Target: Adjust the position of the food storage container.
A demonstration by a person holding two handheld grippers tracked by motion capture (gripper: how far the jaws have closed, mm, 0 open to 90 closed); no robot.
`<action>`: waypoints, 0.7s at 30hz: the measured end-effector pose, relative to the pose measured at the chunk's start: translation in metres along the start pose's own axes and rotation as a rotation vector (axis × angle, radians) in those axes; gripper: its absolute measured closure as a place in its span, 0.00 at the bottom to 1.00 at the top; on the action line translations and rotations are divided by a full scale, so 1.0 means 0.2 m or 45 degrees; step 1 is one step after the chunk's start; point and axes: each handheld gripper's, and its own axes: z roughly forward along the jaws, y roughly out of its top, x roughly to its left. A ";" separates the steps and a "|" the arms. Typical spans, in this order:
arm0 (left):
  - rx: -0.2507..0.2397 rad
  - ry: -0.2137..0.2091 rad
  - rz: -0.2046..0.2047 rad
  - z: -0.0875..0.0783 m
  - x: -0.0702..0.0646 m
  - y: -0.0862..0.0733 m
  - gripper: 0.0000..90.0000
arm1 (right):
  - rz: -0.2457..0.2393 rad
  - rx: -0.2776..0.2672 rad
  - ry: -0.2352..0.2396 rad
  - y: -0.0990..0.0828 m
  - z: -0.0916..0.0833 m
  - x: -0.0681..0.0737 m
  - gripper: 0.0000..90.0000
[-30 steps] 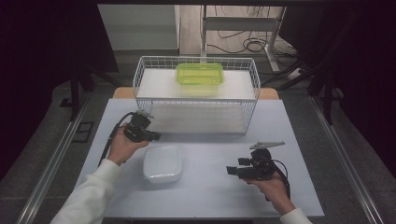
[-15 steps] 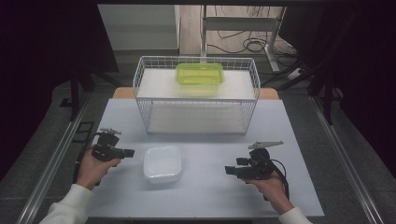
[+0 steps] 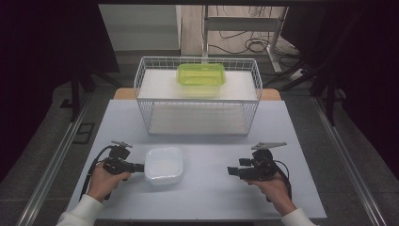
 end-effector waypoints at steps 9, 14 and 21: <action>0.015 -0.028 0.012 0.04 -0.04 0.04 1.00 | 0.013 0.002 0.013 0.00 0.01 0.00 0.30; 0.042 -0.042 0.046 0.10 -0.08 0.07 1.00 | 0.013 0.004 0.010 0.00 0.01 0.00 0.30; 0.051 -0.073 0.077 0.17 -0.17 0.12 1.00 | 0.000 0.014 0.007 0.00 0.02 0.00 0.30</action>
